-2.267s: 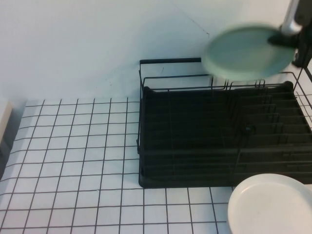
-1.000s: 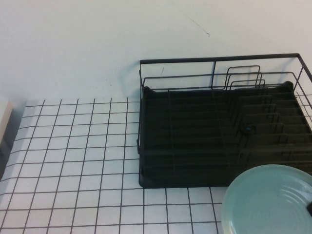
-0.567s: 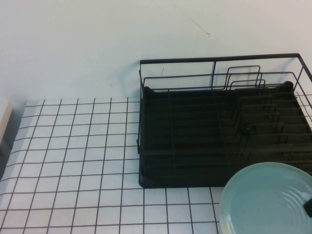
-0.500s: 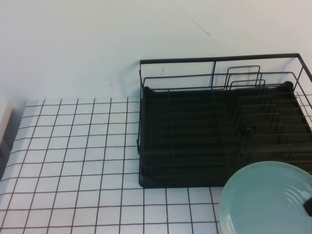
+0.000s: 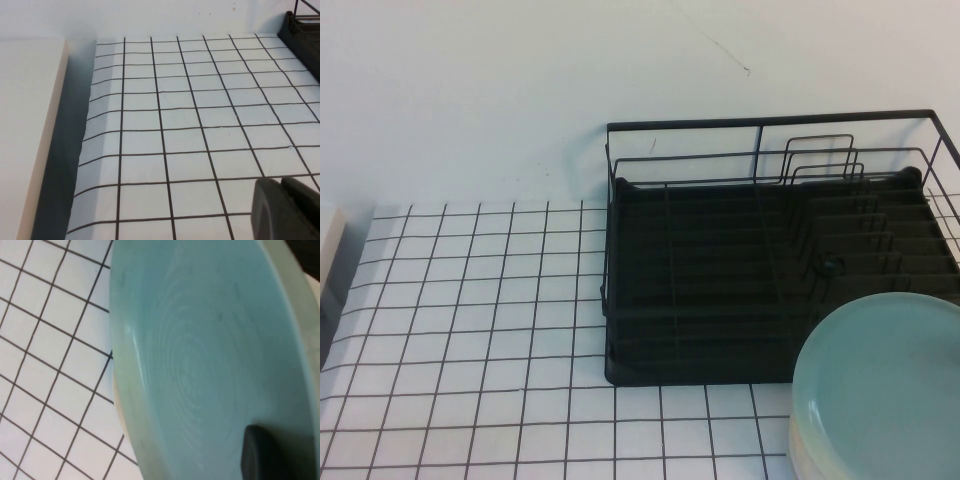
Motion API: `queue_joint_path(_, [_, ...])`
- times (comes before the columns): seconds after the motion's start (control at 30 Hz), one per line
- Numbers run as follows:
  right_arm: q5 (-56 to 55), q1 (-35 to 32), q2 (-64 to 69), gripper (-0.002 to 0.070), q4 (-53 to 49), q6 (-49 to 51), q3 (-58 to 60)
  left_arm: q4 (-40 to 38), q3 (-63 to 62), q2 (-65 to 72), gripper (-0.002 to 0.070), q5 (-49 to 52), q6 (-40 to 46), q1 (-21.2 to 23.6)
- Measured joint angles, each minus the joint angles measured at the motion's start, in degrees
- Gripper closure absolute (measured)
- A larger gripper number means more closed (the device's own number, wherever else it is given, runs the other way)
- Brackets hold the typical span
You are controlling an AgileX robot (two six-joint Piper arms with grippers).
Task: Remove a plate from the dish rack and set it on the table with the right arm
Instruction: Place the plate from the table
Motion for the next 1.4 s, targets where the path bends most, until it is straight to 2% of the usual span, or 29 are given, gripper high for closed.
queue_joint_path(0.47, [1.41, -0.34, 5.23, 0.0549, -0.14, 0.0, 0.0, 0.0, 0.0, 0.0, 0.0678, 0.0, 0.0, 0.0])
queue_joint_path(0.57, [1.41, -0.34, 5.36, 0.05, -2.0, 0.0, -0.13, 0.0, 0.0, 0.0, 0.0678, 0.0, -0.23, 0.0])
queue_joint_path(0.77, [1.41, -0.34, 5.49, 0.0311, -5.01, 0.52, -0.23, 0.0, 0.0, 0.0, 0.0678, 0.0, -0.23, 0.0])
queue_joint_path(0.97, [1.99, -0.34, 5.49, 0.0265, -10.32, 4.64, -3.3, 0.0, 0.0, 0.0, 0.0678, 0.0, -0.23, 0.0])
queue_joint_path(1.1, [3.41, -0.34, 5.49, 0.0265, -15.69, 9.34, -7.95, 0.0, 0.0, 0.0, 0.0678, 0.0, -0.23, 0.0])
queue_joint_path(1.23, [4.64, -0.34, 5.49, 0.0284, -15.34, 10.85, -10.29, 0.0, 0.0, 0.0, 0.0678, 0.0, -0.23, 0.0])
queue_joint_path(1.3, [4.67, -0.34, 5.49, 0.0345, -13.01, 10.61, -10.21, 0.0, 0.0, 0.0, 0.0678, 0.0, -0.23, 0.0])
queue_joint_path(1.4, [2.75, -0.34, 5.49, 0.0514, -6.64, 5.62, -7.65, 0.0, 0.0, 0.0, 0.0678, 0.0, -0.23, 0.0])
